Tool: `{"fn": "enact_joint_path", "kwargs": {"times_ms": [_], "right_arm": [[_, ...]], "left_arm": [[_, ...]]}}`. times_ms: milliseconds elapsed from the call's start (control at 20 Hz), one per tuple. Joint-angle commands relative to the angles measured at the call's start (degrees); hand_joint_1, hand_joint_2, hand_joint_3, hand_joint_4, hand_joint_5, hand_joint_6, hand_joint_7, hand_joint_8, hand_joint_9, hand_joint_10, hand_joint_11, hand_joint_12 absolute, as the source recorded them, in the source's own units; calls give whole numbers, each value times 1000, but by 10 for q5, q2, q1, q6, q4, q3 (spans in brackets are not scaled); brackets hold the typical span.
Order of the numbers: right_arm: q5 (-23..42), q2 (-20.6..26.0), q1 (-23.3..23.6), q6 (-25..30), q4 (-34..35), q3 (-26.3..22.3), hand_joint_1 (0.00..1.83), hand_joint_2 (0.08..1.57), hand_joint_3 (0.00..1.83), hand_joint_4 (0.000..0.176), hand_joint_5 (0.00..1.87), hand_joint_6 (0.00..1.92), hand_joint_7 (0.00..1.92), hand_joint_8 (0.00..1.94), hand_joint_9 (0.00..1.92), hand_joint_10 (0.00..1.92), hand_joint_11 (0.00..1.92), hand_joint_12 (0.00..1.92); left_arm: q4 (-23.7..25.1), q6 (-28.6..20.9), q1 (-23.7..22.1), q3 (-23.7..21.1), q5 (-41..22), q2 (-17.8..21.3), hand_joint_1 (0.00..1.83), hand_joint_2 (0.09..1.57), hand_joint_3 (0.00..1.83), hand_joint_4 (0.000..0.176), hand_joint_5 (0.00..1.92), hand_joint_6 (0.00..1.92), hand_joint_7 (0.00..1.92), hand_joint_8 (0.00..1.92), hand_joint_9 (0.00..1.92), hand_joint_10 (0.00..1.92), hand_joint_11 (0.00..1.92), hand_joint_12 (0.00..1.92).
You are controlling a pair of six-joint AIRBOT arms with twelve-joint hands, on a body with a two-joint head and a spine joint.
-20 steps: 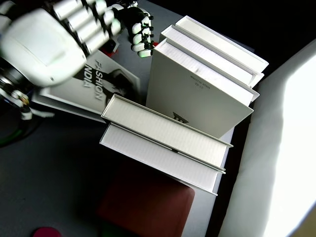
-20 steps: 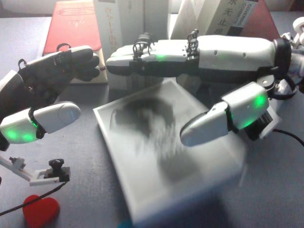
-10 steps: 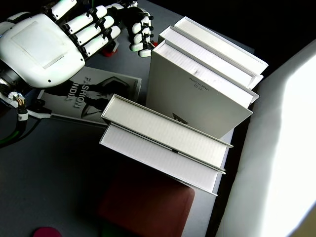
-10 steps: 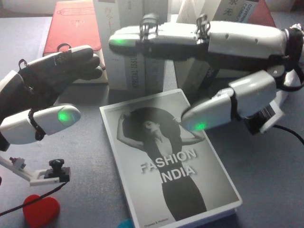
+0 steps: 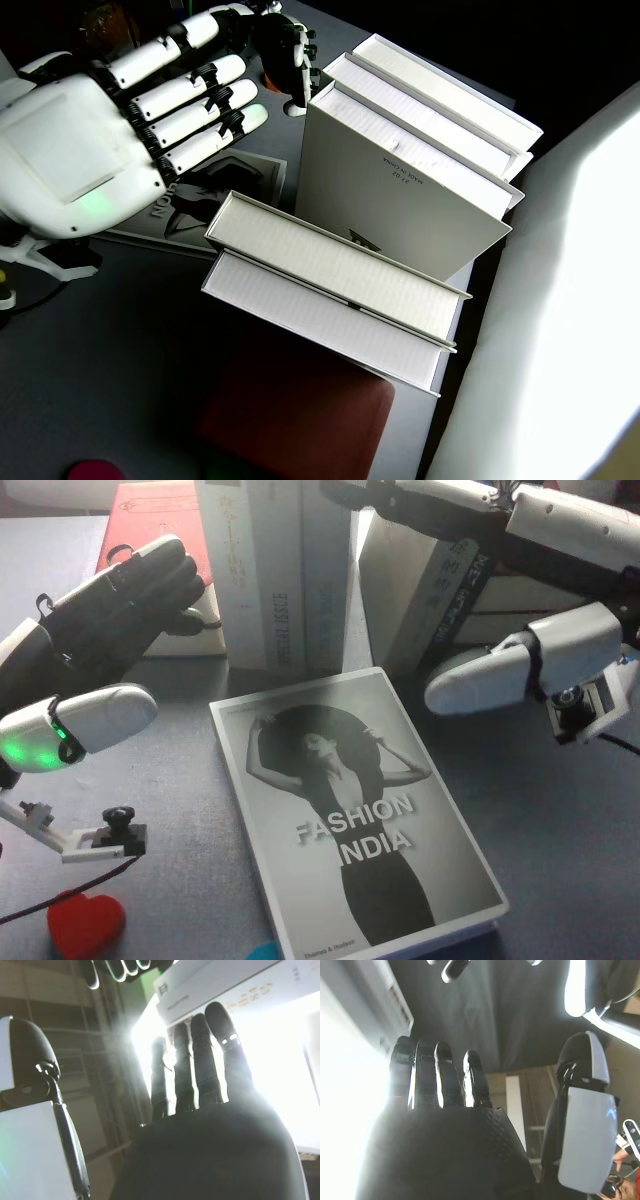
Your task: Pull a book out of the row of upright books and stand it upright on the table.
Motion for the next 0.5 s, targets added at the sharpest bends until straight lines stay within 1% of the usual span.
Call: {"fn": "enact_joint_path", "kwargs": {"times_ms": [0, 50, 100, 150, 200, 250, 300, 350, 400, 450], "right_arm": [[60, 3, -1, -1, 43, -5, 550, 840, 0, 121, 0, 0, 0, 0, 4, 2, 0, 765], [62, 5, -6, -2, 48, -7, 587, 849, 2, 128, 0, 0, 0, 0, 0, 0, 0, 829], [63, 6, -9, -3, 51, -10, 607, 859, 2, 126, 0, 0, 0, 0, 0, 0, 0, 741], [64, 7, -12, -6, 55, -11, 590, 904, 4, 99, 0, 0, 0, 0, 0, 0, 0, 657], [65, 7, -14, -9, 58, -12, 588, 885, 0, 115, 0, 0, 0, 0, 0, 0, 0, 630], [65, 8, -16, -10, 60, -12, 611, 884, 0, 124, 0, 0, 0, 0, 0, 0, 0, 492], [66, 10, -17, -11, 63, -14, 611, 884, 0, 124, 0, 0, 0, 0, 0, 0, 0, 492], [68, 12, -19, -13, 66, -16, 640, 893, 2, 165, 0, 0, 0, 0, 0, 0, 0, 41], [70, 13, -21, -14, 68, -17, 640, 893, 2, 165, 0, 0, 0, 0, 0, 0, 0, 41], [71, 14, -23, -15, 70, -18, 645, 898, 3, 136, 0, 0, 0, 0, 0, 0, 7, 12]], "left_arm": [[-8, -7, -5, 3, -64, 2, 858, 891, 8, 52, 328, 0, 282, 1, 254, 5, 0, 1053], [-8, -7, -5, 2, -64, 2, 848, 888, 4, 42, 329, 1, 297, 4, 278, 10, 0, 1101], [-8, -7, -4, 2, -65, 1, 849, 888, 3, 42, 331, 3, 303, 5, 284, 12, 0, 1109], [-8, -7, -4, 2, -66, 1, 836, 898, 4, 45, 318, 1, 281, 1, 284, 7, 0, 1127], [-8, -7, -3, 2, -66, 1, 824, 902, 4, 45, 314, 0, 288, 5, 292, 9, 0, 1136], [-8, -7, -3, 3, -66, 1, 816, 911, 5, 45, 317, 1, 305, 6, 318, 16, 0, 1179], [-8, -7, -3, 4, -66, 1, 816, 911, 5, 45, 317, 1, 305, 6, 318, 16, 0, 1179], [-9, -7, -3, 4, -66, 1, 827, 927, 5, 48, 320, 0, 312, 3, 337, 14, 0, 1183], [-9, -7, -3, 4, -66, 1, 827, 927, 5, 48, 320, 0, 312, 3, 337, 14, 0, 1183], [-9, -7, -3, 5, -65, 1, 856, 920, 1, 48, 338, 7, 321, 5, 340, 14, 0, 1193]]}}
